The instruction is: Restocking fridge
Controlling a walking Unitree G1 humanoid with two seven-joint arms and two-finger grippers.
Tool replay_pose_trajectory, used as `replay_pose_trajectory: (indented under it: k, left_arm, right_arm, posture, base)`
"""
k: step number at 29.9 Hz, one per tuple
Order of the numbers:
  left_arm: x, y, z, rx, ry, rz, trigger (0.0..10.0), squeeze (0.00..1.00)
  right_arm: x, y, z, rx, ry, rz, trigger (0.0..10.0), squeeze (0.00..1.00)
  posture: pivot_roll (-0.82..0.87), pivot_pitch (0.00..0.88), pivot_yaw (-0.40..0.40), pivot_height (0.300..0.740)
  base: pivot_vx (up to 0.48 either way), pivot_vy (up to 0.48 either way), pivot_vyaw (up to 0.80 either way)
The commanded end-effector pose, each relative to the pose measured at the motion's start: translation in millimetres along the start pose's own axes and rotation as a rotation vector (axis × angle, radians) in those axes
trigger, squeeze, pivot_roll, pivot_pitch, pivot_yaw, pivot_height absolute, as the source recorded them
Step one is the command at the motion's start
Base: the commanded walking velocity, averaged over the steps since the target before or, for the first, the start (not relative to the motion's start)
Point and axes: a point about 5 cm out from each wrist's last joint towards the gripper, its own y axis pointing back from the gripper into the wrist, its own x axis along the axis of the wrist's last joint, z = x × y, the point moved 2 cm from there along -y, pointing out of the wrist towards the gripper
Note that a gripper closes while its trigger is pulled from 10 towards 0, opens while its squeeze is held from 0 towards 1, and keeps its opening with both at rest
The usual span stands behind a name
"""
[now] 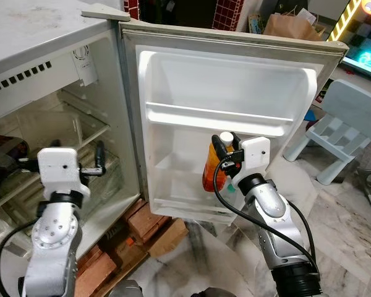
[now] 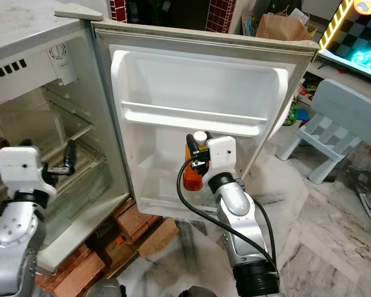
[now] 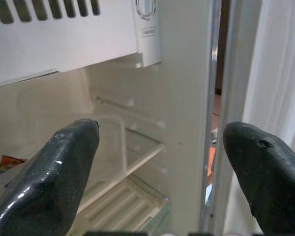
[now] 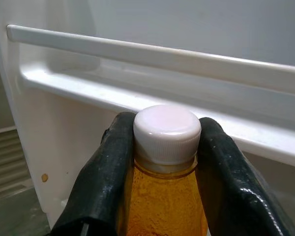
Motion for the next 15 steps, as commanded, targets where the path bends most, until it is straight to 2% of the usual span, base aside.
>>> replay_pose_trajectory:
  k: [1, 9, 15]
  left_arm:
    - [-0.1, 3.7, 3.8, -0.022, -0.005, -0.007, 10.0, 0.00]
    - [1.6, 5.4, 2.9, -0.024, -0.021, -0.021, 10.0, 0.00]
    - [2.5, 4.9, 2.0, -0.031, -0.017, -0.020, 10.0, 0.00]
  right_arm:
    - [8.9, -3.0, 1.7, 0.005, 0.006, 0.032, 10.0, 0.00]
    - [10.5, -5.8, 7.1, -0.007, 0.011, 0.038, 10.0, 0.00]
    - [10.8, -6.8, 9.3, -0.010, 0.018, 0.036, 10.0, 0.00]
  posture:
    - [0.15, 0.073, -0.093, 0.676]
    - [0.16, 0.081, -0.099, 0.626]
    - [0.16, 0.084, -0.105, 0.626]
  base:
    - [0.000, 0.000, 0.00]
    - [0.000, 0.000, 0.00]
    - [0.000, 0.000, 0.00]
